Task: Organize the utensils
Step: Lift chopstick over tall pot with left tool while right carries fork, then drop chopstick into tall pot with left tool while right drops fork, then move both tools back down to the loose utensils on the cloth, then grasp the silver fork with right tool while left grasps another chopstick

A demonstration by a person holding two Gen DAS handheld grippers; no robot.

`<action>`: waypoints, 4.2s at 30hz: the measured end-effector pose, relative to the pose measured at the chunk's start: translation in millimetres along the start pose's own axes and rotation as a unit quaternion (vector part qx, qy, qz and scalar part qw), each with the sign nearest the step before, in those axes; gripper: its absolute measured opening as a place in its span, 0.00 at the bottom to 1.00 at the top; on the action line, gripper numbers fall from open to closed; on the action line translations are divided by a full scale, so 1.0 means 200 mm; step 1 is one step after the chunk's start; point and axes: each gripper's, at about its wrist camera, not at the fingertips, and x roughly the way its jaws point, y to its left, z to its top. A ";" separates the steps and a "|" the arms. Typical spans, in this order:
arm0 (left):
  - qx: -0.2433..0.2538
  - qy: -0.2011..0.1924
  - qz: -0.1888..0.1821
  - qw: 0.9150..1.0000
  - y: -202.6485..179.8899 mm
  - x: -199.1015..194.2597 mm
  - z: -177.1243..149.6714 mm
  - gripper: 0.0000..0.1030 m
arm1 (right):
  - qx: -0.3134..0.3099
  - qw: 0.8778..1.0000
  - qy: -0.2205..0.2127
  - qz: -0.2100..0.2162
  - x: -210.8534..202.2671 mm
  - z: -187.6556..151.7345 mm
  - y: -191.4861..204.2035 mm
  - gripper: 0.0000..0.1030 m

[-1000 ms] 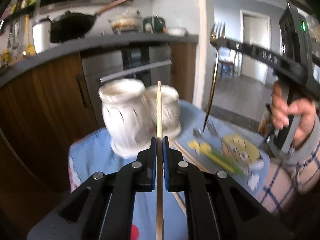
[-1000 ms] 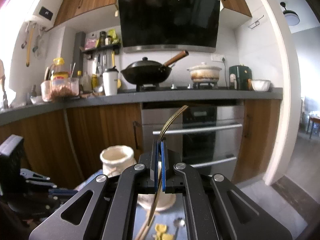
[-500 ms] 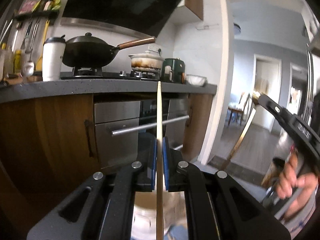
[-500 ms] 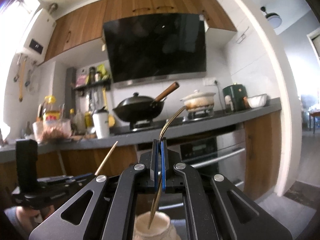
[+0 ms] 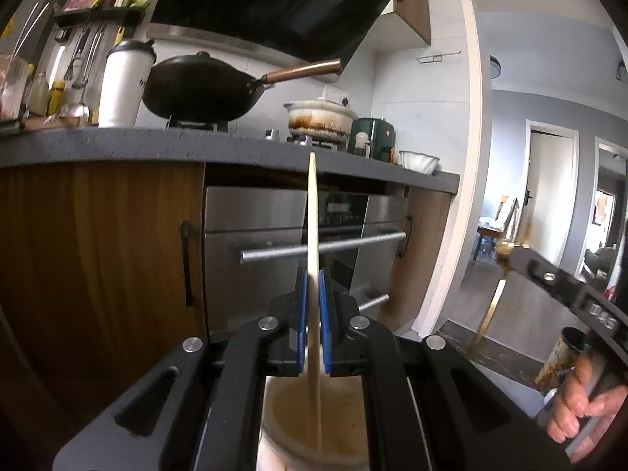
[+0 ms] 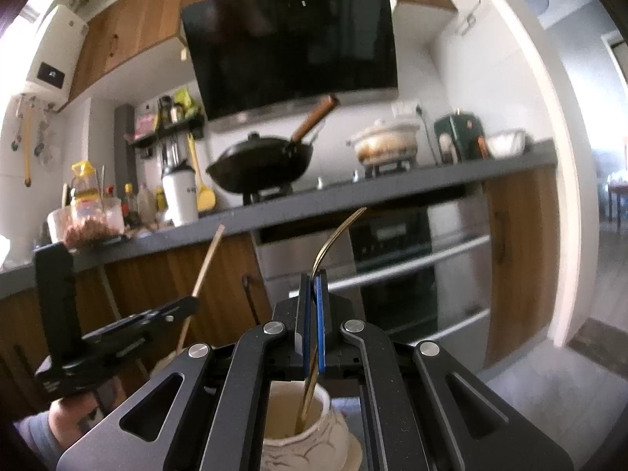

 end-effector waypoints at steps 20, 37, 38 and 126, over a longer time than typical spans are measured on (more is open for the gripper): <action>0.012 0.008 0.038 0.999 0.01 -0.18 -0.10 0.26 | -0.009 0.999 0.042 -0.016 0.10 -0.10 0.01 0.03; 0.028 -0.022 0.053 0.998 -0.05 -0.43 -0.17 0.95 | -0.017 0.999 0.042 -0.020 -0.08 -0.11 0.02 0.94; 0.028 -0.020 0.052 0.998 -0.05 -0.45 -0.17 0.95 | -0.017 0.999 0.042 -0.020 -0.10 -0.11 0.01 0.95; 0.125 0.319 -0.038 0.939 -0.24 -0.31 -0.79 0.07 | 0.030 0.947 0.316 -0.051 -0.13 -0.61 -0.40 0.05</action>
